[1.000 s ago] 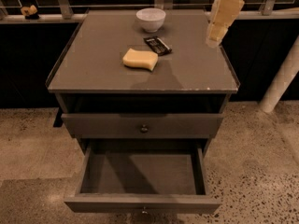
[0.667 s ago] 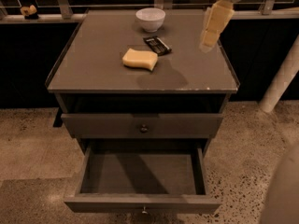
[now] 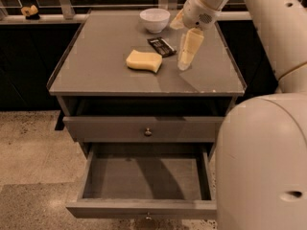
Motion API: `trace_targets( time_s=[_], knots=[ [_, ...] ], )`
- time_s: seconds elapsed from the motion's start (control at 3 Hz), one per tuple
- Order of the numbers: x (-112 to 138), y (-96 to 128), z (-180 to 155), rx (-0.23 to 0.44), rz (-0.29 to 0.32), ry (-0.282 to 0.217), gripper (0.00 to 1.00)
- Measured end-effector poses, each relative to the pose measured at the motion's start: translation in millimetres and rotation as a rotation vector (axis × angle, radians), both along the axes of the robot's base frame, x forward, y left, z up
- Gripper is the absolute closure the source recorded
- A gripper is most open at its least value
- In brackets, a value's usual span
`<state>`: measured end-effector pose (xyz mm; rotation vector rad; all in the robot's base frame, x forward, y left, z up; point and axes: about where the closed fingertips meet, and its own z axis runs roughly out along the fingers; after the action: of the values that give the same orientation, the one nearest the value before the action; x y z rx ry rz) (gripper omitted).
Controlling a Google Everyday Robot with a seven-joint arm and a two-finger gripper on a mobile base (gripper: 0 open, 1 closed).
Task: Place sponge into middle drawer
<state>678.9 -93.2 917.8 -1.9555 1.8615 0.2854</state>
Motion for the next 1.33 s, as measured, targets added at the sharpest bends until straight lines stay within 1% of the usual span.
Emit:
trace_targets(
  time_s=[0.33, 0.67, 1.0, 1.33],
  knots=[
    [22, 42, -23, -0.048, 0.057, -0.014, 0.00],
    [29, 48, -29, -0.039, 0.060, -0.020, 0.00],
    [38, 64, -51, 0.013, 0.105, 0.014, 0.00],
    [52, 97, -96, 0.029, 0.165, 0.088, 0.00]
  ],
)
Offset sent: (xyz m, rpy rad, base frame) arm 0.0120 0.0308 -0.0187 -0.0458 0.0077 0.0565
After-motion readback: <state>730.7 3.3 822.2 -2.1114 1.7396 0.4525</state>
